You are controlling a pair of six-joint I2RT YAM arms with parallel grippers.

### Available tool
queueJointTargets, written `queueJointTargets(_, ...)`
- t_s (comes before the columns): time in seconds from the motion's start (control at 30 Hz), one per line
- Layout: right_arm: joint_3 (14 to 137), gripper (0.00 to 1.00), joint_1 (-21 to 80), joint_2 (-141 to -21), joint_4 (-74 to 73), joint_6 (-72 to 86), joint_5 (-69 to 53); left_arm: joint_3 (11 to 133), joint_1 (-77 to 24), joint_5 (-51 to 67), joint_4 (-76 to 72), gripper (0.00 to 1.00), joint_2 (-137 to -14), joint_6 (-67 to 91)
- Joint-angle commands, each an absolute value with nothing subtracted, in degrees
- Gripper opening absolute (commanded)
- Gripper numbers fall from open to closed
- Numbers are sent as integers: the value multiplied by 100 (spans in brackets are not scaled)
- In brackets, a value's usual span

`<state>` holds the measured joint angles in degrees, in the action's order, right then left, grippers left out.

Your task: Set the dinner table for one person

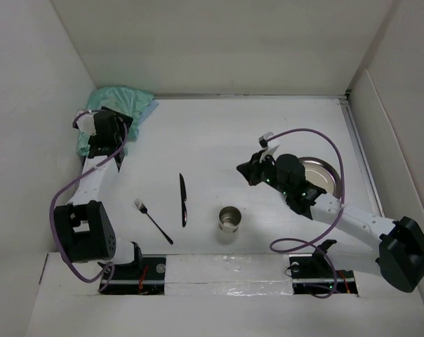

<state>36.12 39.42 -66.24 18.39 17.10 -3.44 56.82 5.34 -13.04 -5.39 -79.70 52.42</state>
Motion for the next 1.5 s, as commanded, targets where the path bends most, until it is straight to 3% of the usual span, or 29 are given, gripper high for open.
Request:
queueJointTargets(0.0,3867,0,3920,-6644,2118,1643,-369,5669,729,-1494,-492,79,-7734,5369)
queueJointTargets(0.1,3955,4,3920,-6662,1943,1617,-439,5441,1159,-1205,-632,77,-7690,5624)
queueJointTargets(0.13,3920,16,3920,-6671,2003,1608,-405,5423,1447,-856,-642,77,-7830,5686)
queueJointTargets(0.17,3929,20,3920,-6706,2039,1608,-448,5519,1450,-861,-598,77,-7979,5704)
queueJointTargets(0.33,4043,30,3920,-6837,1889,1547,-527,5800,1450,-958,-501,77,-8549,5713)
queueJointTargets(0.7,4149,33,3920,-7198,1915,1477,-1072,6732,1450,-791,-500,75,-9826,6460)
queueJointTargets(0.83,4227,33,3920,-7338,1855,1433,-1073,6733,1450,-502,-800,58,-9993,6460)
queueJointTargets(1.1,4307,33,3920,-7506,1775,1433,-976,6609,1397,-422,-1230,45,-10142,6487)
queueJointTargets(1.2,4333,33,3920,-7471,1714,1433,-949,6793,1284,-448,-1204,35,-10300,6434)
queueJointTargets(1.3,4254,33,3920,-7453,1872,1459,-940,7013,1213,-229,-1362,5,-10476,6337)
queueJointTargets(1.33,4254,33,3920,-7462,1898,1468,-967,7066,1213,-124,-1415,0,-10537,6354)
queueJointTargets(1.47,4280,33,3920,-7523,1968,1503,-984,7215,661,420,-1976,0,-10407,6390)
